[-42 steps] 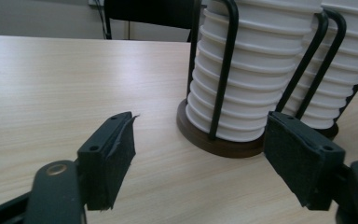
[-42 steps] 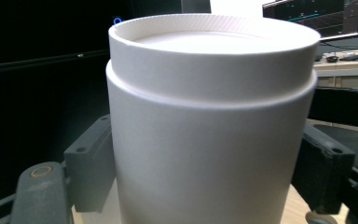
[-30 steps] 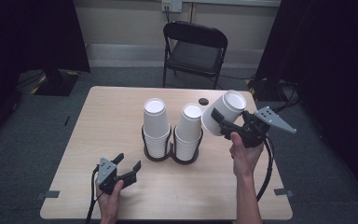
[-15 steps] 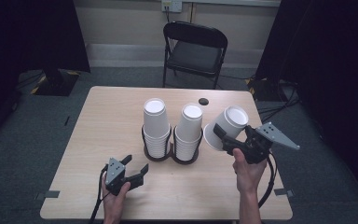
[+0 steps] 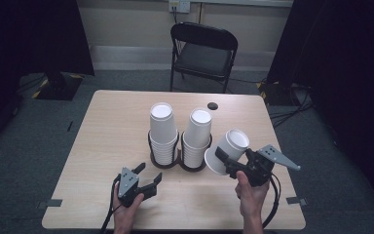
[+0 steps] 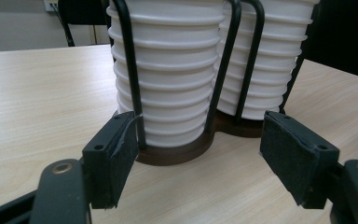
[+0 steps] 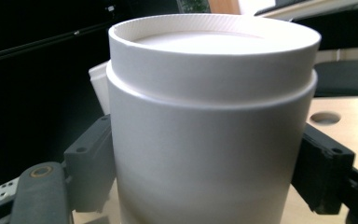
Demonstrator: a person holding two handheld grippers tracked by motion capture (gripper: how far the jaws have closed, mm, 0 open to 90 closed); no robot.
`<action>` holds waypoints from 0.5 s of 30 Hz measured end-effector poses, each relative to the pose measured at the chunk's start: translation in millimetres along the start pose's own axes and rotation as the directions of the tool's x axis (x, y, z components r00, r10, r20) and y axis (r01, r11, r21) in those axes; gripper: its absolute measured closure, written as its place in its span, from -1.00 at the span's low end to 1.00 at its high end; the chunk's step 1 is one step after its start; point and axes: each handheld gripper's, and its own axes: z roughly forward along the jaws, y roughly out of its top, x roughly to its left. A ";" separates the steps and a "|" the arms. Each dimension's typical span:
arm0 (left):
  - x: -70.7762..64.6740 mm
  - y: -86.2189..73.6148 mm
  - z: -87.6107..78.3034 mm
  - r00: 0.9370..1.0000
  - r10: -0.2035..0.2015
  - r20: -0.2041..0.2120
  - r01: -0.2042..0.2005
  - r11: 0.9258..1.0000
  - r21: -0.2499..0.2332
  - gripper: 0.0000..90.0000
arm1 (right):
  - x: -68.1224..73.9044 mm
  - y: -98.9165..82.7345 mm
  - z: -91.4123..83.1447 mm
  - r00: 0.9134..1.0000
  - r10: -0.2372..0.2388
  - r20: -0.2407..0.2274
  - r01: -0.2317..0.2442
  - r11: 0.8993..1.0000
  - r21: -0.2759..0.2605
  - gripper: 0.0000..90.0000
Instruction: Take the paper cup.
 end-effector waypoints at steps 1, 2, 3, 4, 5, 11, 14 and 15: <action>-1.3 0.6 0.4 1.000 -0.003 0.009 0.003 1.000 -0.002 -0.37 | 0.2 -3.5 0.4 1.000 0.005 -0.003 -0.005 1.000 0.006 -0.56; -1.8 0.7 0.5 1.000 -0.005 0.013 0.005 1.000 -0.004 -0.36 | 1.0 -7.6 0.6 1.000 0.015 -0.010 -0.015 1.000 0.012 -0.56; -2.9 1.2 1.1 1.000 0.000 0.022 0.000 1.000 -0.001 -0.35 | 2.0 -12.9 1.3 1.000 0.019 -0.015 -0.019 1.000 0.021 -0.56; -3.5 1.5 1.4 1.000 0.005 0.028 -0.005 1.000 0.002 -0.35 | 2.0 -12.9 1.3 1.000 0.019 -0.015 -0.019 1.000 0.021 -0.56; -4.3 1.7 1.3 0.999 0.004 0.053 -0.003 1.000 -0.012 -0.34 | 2.5 -14.9 1.8 1.000 0.024 -0.018 -0.024 0.999 0.027 -0.56; -11.5 5.2 3.0 0.992 0.052 0.118 -0.048 0.998 -0.034 -0.34 | 11.7 -29.7 5.8 0.998 0.048 -0.048 -0.046 0.998 0.049 -0.56; -16.0 7.6 2.8 0.990 0.061 0.127 -0.057 0.998 -0.036 -0.30 | 14.9 -35.6 8.8 0.996 0.064 -0.068 -0.060 0.997 0.058 -0.56; -18.2 8.7 3.1 0.989 0.077 0.124 -0.072 0.996 -0.046 -0.30 | 16.0 -37.1 9.6 0.995 0.069 -0.072 -0.064 0.996 0.065 -0.56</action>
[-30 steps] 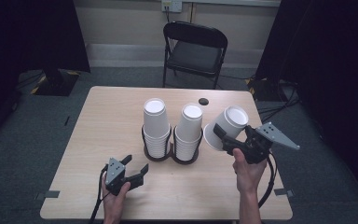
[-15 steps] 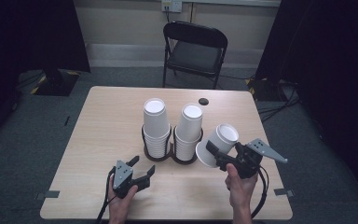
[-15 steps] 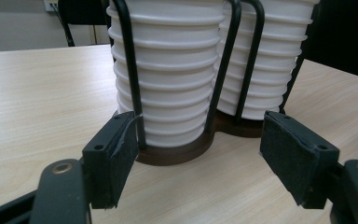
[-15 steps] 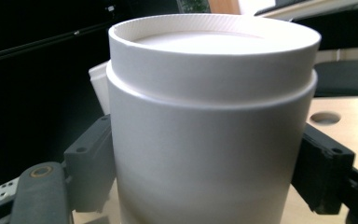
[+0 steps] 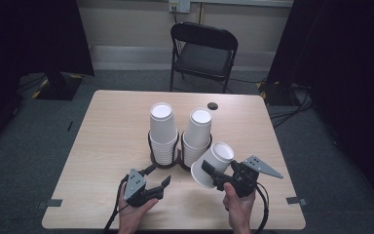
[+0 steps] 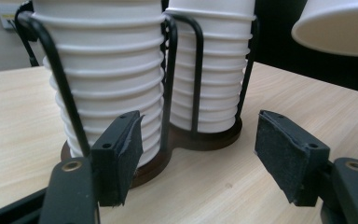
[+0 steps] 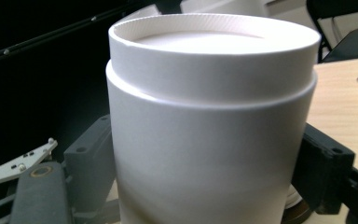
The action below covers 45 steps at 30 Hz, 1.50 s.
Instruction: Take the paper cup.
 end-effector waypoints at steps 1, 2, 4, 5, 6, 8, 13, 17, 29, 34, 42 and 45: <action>-0.9 0.4 0.5 1.000 0.004 0.005 -0.004 1.000 0.001 -0.30 | 1.3 -3.1 2.4 1.000 0.006 -0.013 -0.005 1.000 0.007 -0.56; -3.3 0.4 2.4 1.000 -0.003 0.008 0.003 1.000 -0.008 -0.32 | 2.7 -6.4 5.2 0.999 0.025 -0.027 -0.024 0.999 0.021 -0.56; -4.4 0.4 4.3 1.000 0.001 0.024 -0.001 1.000 -0.005 -0.35 | 4.6 -10.1 8.9 0.997 0.048 -0.053 -0.046 0.998 0.033 -0.56; -4.4 0.4 4.3 1.000 0.001 0.024 -0.001 1.000 -0.005 -0.35 | 4.6 -10.1 8.9 0.997 0.048 -0.053 -0.046 0.998 0.033 -0.56; -6.8 0.1 5.7 1.000 -0.003 0.029 0.003 1.000 -0.007 -0.35 | 7.6 -12.7 12.0 0.997 0.055 -0.060 -0.052 0.998 0.042 -0.56; -9.7 0.4 7.4 0.999 0.013 0.041 -0.013 1.000 -0.017 -0.34 | 8.4 -13.5 13.1 0.996 0.057 -0.065 -0.055 0.998 0.043 -0.56; -17.1 4.2 12.3 0.996 0.029 0.087 -0.027 0.999 -0.027 -0.33 | 13.4 -17.1 20.3 0.992 0.080 -0.093 -0.074 0.995 0.063 -0.57; -23.5 7.3 15.3 0.993 0.036 0.113 -0.031 0.998 -0.049 -0.33 | 12.4 -20.1 23.0 0.984 0.129 -0.126 -0.121 0.990 0.067 -0.57; -34.5 7.2 25.1 0.989 0.034 0.146 -0.014 0.991 -0.132 0.05 | 11.7 -26.4 28.3 0.966 0.206 -0.156 -0.191 0.976 0.104 -0.57; -36.9 7.3 25.8 0.992 0.058 0.116 -0.037 0.984 -0.173 0.13 | 12.2 -29.7 32.5 0.957 0.231 -0.177 -0.210 0.969 0.130 -0.57; -34.7 7.5 22.4 0.992 0.068 0.109 -0.046 0.981 -0.189 0.44 | 13.1 -35.2 40.0 0.950 0.243 -0.196 -0.210 0.962 0.177 -0.58; -32.1 7.0 21.7 0.991 0.065 0.115 -0.045 0.985 -0.167 0.64 | 13.5 -36.4 41.9 0.947 0.252 -0.200 -0.215 0.958 0.188 -0.59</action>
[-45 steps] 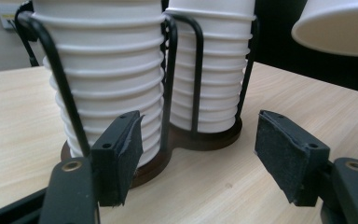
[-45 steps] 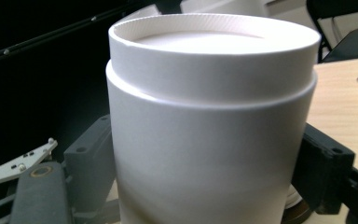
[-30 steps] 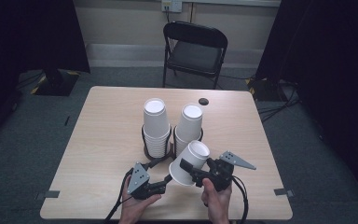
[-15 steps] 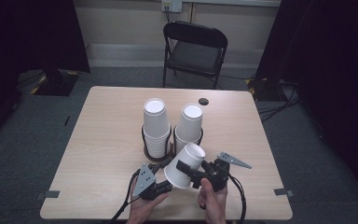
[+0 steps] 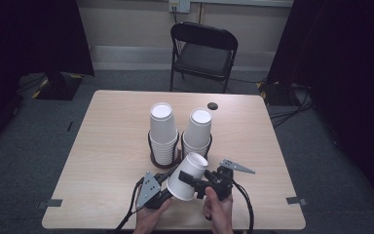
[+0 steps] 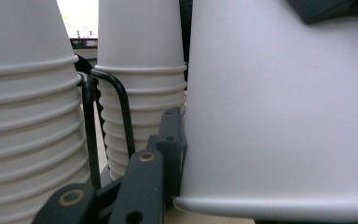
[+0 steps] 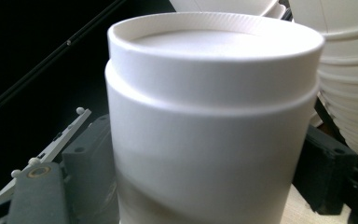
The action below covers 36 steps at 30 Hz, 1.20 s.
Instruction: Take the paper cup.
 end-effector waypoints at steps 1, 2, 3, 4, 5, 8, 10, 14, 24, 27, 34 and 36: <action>0.8 -0.3 0.2 1.000 -0.005 0.006 0.005 1.000 0.006 0.64 | -0.2 -0.2 0.6 1.000 -0.001 0.002 0.001 1.000 0.002 -0.60; 0.9 -0.3 0.4 1.000 -0.011 0.013 0.011 1.000 0.009 0.68 | -0.8 -0.5 1.3 1.000 -0.008 0.007 0.008 1.000 -0.002 -0.61; 1.1 -0.2 0.7 1.000 -0.019 0.018 0.019 1.000 0.014 0.72 | -1.3 -0.7 1.7 1.000 -0.021 0.023 0.021 1.000 -0.002 -0.64; 1.2 -0.2 0.8 1.000 -0.018 0.018 0.018 1.000 0.015 0.72 | -1.3 -0.7 1.7 1.000 -0.021 0.023 0.021 1.000 -0.002 -0.64; 2.7 -0.2 0.7 0.999 -0.026 0.025 0.025 0.999 0.020 0.74 | -1.1 -1.0 1.4 0.999 -0.034 0.033 0.034 0.999 -0.005 -0.67; 3.9 -0.3 -0.8 0.999 -0.032 0.029 0.032 0.999 0.022 0.77 | -1.2 -0.7 0.4 0.997 -0.049 0.051 0.050 0.999 -0.011 -0.69; 4.2 0.0 -1.2 0.999 -0.032 0.033 0.031 0.999 0.029 0.78 | -1.7 -0.6 0.0 0.997 -0.052 0.052 0.052 0.999 -0.008 -0.71; 5.0 0.2 -2.0 0.998 -0.044 0.038 0.043 0.998 0.036 0.80 | -1.4 -1.3 0.3 0.996 -0.061 0.060 0.061 0.998 -0.013 -0.73; 6.4 2.6 -3.8 0.998 -0.050 0.038 0.048 0.998 0.041 0.83 | -1.2 -0.9 -0.2 0.995 -0.067 0.070 0.069 0.997 -0.022 -0.77; 6.6 3.3 -3.8 0.996 -0.070 0.047 0.068 0.997 0.037 0.84 | -0.9 -1.3 -1.5 0.996 -0.064 0.067 0.066 0.997 -0.028 -0.78; 7.2 4.9 -2.7 0.993 -0.096 0.066 0.094 0.995 0.032 0.86 | -2.5 -1.1 -5.9 0.998 -0.049 0.048 0.051 0.997 -0.056 -0.79; 6.8 5.0 -3.1 0.993 -0.092 0.069 0.090 0.995 0.033 0.87 | -3.0 -0.5 -6.9 0.997 -0.050 0.052 0.053 0.996 -0.065 -0.79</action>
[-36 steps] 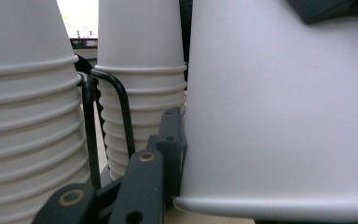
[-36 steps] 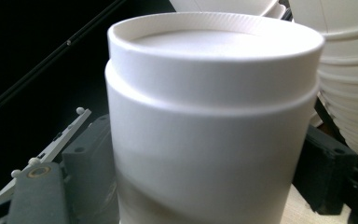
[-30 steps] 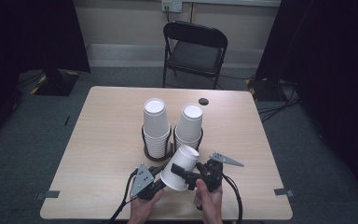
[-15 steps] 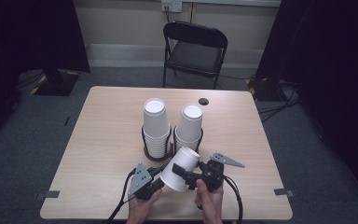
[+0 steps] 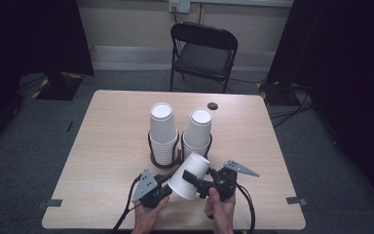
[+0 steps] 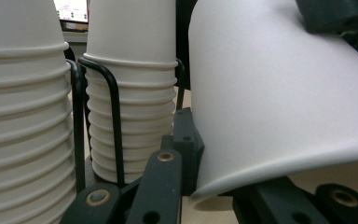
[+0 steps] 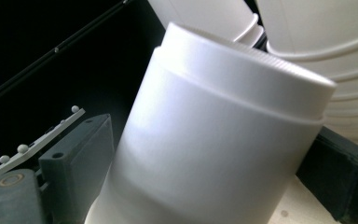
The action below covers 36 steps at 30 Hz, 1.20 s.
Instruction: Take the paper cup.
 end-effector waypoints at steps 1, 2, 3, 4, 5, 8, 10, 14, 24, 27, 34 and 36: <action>0.3 -0.4 -0.7 1.000 0.001 0.004 -0.001 1.000 0.001 0.87 | -0.3 0.3 -0.9 1.000 0.006 0.002 -0.006 1.000 -0.004 -0.78; 0.3 -1.3 -1.1 1.000 -0.005 0.007 0.005 1.000 -0.001 0.88 | -1.6 1.3 -2.1 1.000 0.008 0.006 -0.008 1.000 -0.018 -0.78; 0.9 -1.7 -1.9 1.000 -0.004 0.008 0.004 1.000 0.007 0.88 | -3.1 3.3 -4.9 1.000 0.002 0.017 -0.001 0.999 -0.039 -0.76; 1.2 -2.3 -2.3 1.000 -0.008 0.008 0.007 1.000 0.013 0.88 | -3.1 3.3 -4.9 1.000 0.002 0.017 -0.001 0.999 -0.039 -0.76; 2.2 -2.5 -2.9 1.000 -0.004 0.008 0.004 1.000 0.022 0.88 | -3.6 4.6 -6.7 1.000 0.000 0.029 0.002 0.999 -0.047 -0.75; 4.1 -2.8 -4.5 1.000 -0.010 0.018 0.010 0.999 0.050 0.89 | -6.6 8.3 -11.2 0.999 -0.013 0.043 0.015 0.998 -0.065 -0.71; 5.3 -2.6 -5.7 1.000 -0.008 0.015 0.007 0.998 0.066 0.89 | -8.1 10.3 -13.2 0.998 -0.021 0.052 0.024 0.997 -0.072 -0.71; 8.8 -2.1 -7.9 1.000 -0.018 0.016 0.016 0.994 0.106 0.89 | -8.6 12.0 -15.1 0.997 -0.041 0.068 0.046 0.997 -0.067 -0.70; 15.2 3.2 -12.1 0.999 -0.038 0.023 0.034 0.984 0.176 0.89 | -5.0 11.9 -21.1 0.984 -0.140 0.111 0.144 0.989 -0.030 -0.69; 18.4 5.2 -12.9 0.999 -0.033 0.016 0.029 0.980 0.199 0.89 | -3.8 10.9 -25.0 0.973 -0.183 0.138 0.186 0.982 -0.012 -0.69; 21.4 8.0 -13.5 0.999 -0.031 0.028 0.023 0.972 0.232 0.89 | -3.7 9.0 -27.3 0.950 -0.255 0.182 0.256 0.966 0.019 -0.69; 20.7 9.3 -12.6 1.000 -0.011 0.010 0.008 0.966 0.260 0.89 | -3.4 8.1 -27.3 0.941 -0.275 0.194 0.275 0.961 0.031 -0.69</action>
